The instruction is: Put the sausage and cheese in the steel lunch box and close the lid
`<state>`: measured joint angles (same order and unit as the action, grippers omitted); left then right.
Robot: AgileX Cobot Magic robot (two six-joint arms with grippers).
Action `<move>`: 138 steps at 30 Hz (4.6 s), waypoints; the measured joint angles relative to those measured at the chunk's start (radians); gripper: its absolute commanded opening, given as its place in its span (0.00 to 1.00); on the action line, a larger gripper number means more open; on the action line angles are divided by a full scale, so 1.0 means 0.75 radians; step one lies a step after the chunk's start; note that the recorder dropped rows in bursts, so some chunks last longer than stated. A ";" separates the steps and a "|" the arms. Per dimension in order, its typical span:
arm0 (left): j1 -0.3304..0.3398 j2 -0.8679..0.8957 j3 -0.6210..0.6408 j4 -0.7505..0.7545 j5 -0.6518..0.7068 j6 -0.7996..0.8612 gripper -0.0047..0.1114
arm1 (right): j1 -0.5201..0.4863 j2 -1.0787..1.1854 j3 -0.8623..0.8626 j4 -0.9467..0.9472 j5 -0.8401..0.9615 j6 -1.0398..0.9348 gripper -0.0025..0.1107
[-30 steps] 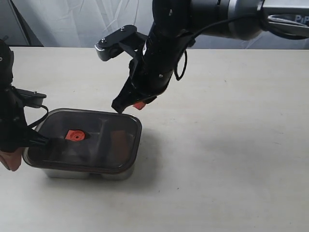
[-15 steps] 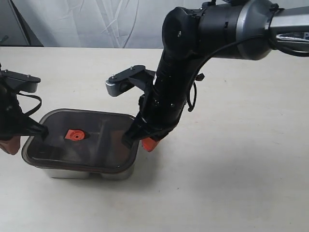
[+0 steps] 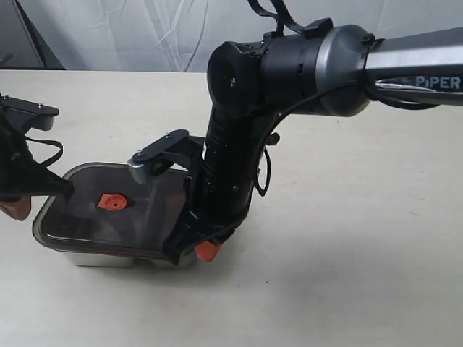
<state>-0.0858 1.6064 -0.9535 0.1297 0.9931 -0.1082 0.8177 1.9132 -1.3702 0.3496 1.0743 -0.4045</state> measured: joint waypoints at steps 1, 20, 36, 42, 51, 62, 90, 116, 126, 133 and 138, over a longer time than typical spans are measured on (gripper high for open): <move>0.000 0.000 0.000 0.000 -0.005 0.000 0.04 | 0.009 0.000 0.000 0.000 0.007 0.000 0.02; 0.000 0.040 0.000 -0.072 -0.018 0.035 0.04 | 0.012 0.090 0.006 0.025 -0.027 -0.004 0.02; 0.000 0.081 0.000 -0.074 -0.008 0.050 0.04 | 0.012 0.090 0.006 -0.042 -0.074 0.024 0.02; 0.000 0.081 0.000 -0.079 -0.008 0.050 0.04 | 0.012 0.090 0.006 -0.076 -0.074 0.063 0.02; 0.009 0.081 0.000 0.016 0.002 -0.018 0.04 | 0.012 -0.014 0.008 -0.353 -0.080 0.282 0.02; 0.046 -0.067 -0.038 0.019 -0.140 -0.069 0.04 | 0.012 -0.090 0.008 -0.343 -0.323 0.329 0.02; 0.046 0.051 -0.045 -0.410 -0.099 0.266 0.04 | 0.012 0.052 0.009 -0.159 -0.488 0.300 0.02; 0.006 0.083 -0.046 -0.453 -0.155 0.272 0.04 | 0.012 0.074 -0.007 -0.145 -0.433 0.296 0.02; 0.001 -0.103 -0.024 -0.257 -0.181 0.159 0.04 | 0.012 0.066 -0.007 -0.145 -0.433 0.296 0.02; 0.001 -0.164 -0.024 0.001 -0.015 -0.013 0.04 | 0.012 0.066 -0.007 -0.145 -0.433 0.293 0.02; 0.001 -0.067 -0.024 0.010 0.016 -0.030 0.04 | 0.012 0.066 -0.007 -0.145 -0.433 0.293 0.02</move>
<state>-0.0854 1.5562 -0.9713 0.1371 1.0049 -0.1310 0.8267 1.9631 -1.3751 0.2410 0.7493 -0.1846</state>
